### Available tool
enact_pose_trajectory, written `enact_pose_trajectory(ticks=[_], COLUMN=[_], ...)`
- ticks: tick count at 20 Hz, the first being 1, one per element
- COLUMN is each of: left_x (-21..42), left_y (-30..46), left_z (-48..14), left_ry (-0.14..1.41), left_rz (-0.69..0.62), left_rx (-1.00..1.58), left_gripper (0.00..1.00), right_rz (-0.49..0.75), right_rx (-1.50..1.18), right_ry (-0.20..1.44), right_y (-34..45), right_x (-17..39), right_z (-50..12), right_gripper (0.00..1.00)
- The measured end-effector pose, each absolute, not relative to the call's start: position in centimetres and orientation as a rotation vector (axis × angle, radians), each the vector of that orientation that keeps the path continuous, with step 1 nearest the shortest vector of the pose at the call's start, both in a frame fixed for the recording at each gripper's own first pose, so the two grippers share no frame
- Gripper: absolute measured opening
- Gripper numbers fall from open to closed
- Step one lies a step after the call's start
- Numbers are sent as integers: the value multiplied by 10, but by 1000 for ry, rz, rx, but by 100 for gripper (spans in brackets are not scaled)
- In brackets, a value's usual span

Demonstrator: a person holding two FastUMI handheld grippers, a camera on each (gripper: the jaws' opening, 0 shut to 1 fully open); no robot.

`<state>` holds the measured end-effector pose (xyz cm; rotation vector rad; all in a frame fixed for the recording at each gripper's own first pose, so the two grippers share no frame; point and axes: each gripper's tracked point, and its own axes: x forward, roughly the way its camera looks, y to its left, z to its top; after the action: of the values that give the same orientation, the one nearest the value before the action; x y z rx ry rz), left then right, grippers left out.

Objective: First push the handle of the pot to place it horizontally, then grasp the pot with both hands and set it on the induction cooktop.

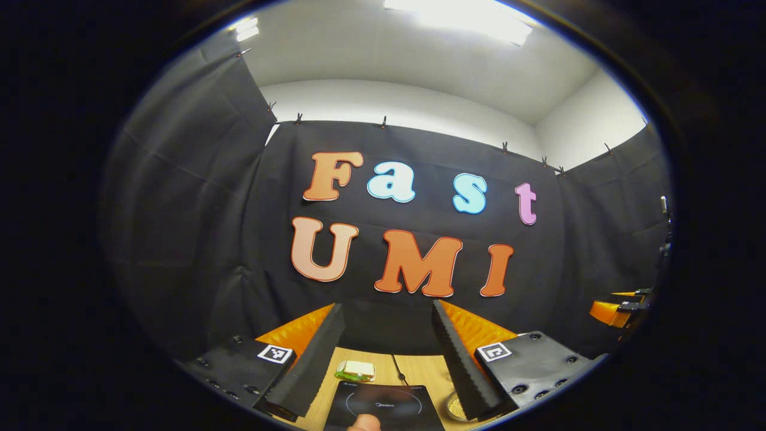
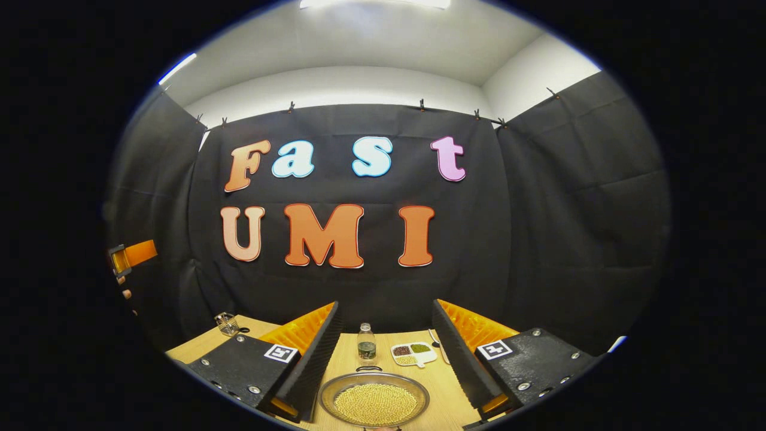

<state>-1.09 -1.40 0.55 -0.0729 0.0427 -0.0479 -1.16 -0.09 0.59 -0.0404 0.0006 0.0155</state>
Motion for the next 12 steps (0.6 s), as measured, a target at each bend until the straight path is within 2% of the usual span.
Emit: enact_pose_trajectory(ticks=[3, 4, 5, 6, 9, 10, 11, 12], left_x=[-9, -9, -10, -9, -10, -10, -10, -10], left_y=[-9, -9, -8, -8, -6, -6, -6, -6], left_z=[3, 2, 1, 1, 2, 2, 3, 1], left_ry=[49, 52, 54, 55, 53, 52, 50, 51], left_rz=[-31, -28, -26, -24, -21, -21, -21, -21], left_rx=[-73, -74, -73, -73, -72, -72, -72, -74], left_gripper=[98, 98, 96, 96, 96, 96, 96, 96], right_rz=[24, 27, 31, 35, 46, 49, 53, 66], right_rx=[-35, -30, -24, -16, -6, -4, 4, 17], right_ry=[8, 9, 10, 10, 20, 22, 26, 32], right_y=[3, 3, 5, 6, 6, 7, 9, 11], right_x=[-14, -13, -13, -12, -12, -11, -13, -13], right_z=[4, 3, 3, 2, -4, -6, -7, -9], right_gripper=[93, 99, 99, 93, 89, 84, 87, 74])
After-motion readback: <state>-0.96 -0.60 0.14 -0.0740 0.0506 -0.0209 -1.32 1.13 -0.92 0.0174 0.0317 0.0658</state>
